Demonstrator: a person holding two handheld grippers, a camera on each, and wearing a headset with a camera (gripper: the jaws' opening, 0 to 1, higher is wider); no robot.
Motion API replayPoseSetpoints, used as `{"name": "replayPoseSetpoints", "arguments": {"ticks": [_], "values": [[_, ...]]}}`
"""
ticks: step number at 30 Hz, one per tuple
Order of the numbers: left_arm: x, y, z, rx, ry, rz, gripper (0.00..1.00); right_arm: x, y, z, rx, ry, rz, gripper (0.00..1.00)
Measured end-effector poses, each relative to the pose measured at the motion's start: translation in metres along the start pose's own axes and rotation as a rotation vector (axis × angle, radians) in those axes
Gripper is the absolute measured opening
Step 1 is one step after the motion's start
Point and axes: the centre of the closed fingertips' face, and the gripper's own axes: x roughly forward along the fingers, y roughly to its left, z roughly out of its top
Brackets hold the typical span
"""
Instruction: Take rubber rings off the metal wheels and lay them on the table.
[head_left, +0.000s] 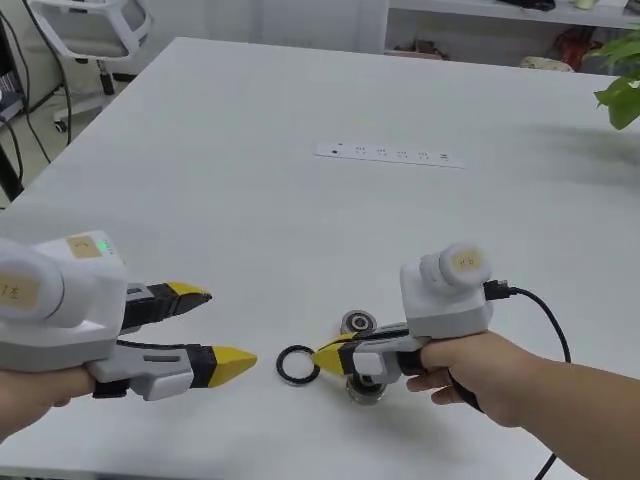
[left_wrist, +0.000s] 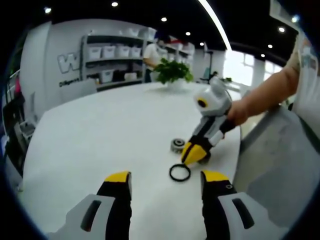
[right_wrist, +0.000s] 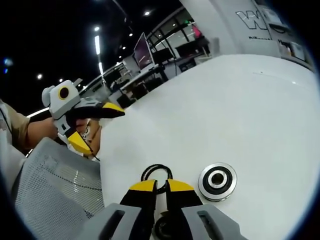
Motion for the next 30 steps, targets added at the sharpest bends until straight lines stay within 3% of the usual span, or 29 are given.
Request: {"name": "replayPoseSetpoints", "arguments": {"ticks": [12,30], "values": [[0.001,-0.002,0.005,0.01,0.004,-0.005,0.57,-0.015,0.003,0.012,-0.022,-0.038,-0.002,0.12],[0.0,-0.007,0.016,-0.007,-0.005,-0.017,0.61,-0.058,0.0,0.025,-0.111,-0.084,-0.055,0.3]]}}
